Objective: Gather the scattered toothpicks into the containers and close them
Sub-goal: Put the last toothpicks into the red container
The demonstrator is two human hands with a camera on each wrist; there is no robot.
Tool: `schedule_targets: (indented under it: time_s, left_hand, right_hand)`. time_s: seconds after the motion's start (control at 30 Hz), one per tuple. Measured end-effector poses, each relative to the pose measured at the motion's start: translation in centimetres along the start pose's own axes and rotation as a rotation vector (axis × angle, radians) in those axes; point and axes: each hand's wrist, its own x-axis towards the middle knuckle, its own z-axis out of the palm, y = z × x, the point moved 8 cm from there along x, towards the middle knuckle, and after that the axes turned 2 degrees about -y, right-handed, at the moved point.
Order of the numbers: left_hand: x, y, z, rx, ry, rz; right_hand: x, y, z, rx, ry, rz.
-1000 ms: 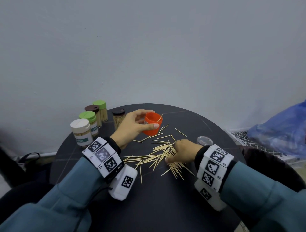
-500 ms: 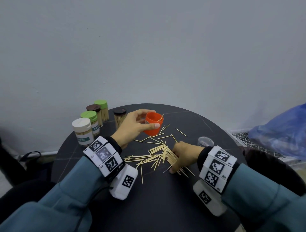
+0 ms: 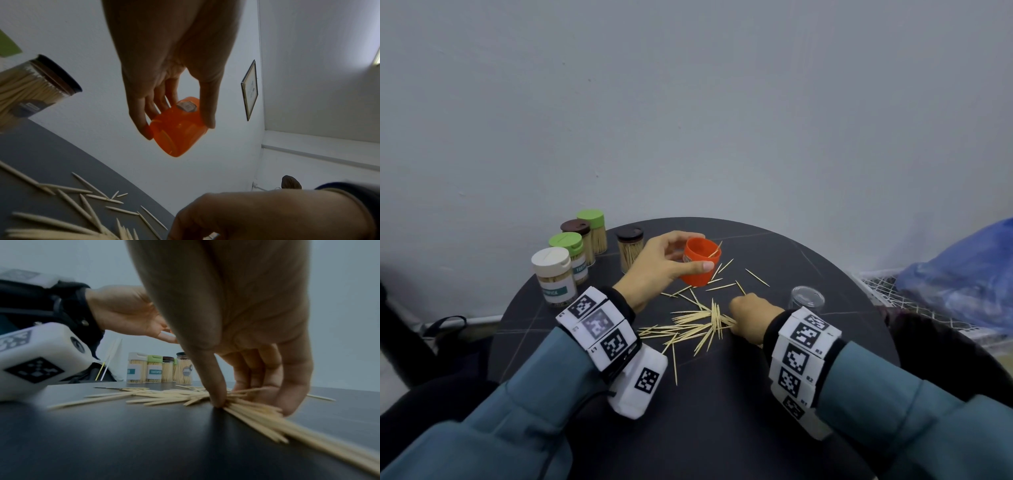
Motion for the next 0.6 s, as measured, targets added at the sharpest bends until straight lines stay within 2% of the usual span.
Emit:
schedule_targets:
  time_s: [0.2,0.37,0.47,0.6]
  left_hand:
    - [0.0,-0.2,-0.2,0.002,0.012,-0.014]
    - [0.0,-0.2,-0.1,0.018,0.005,-0.013]
    - [-0.2,0.0,0.0,0.018,-0.002,-0.007]
    - [-0.2,0.0,0.0,0.02,-0.005,0.001]
  right_hand:
    - [0.1,-1.3,0.4,-0.148,-0.071,0.003]
    - [-0.2,-1.8,0.5,-0.212,-0.046,-0.005]
    - [-0.1,-1.5,0.5,-0.162,-0.054,-0.015]
    - [-0.2,-0.3,-0.4,0.037,-0.073,-0.011]
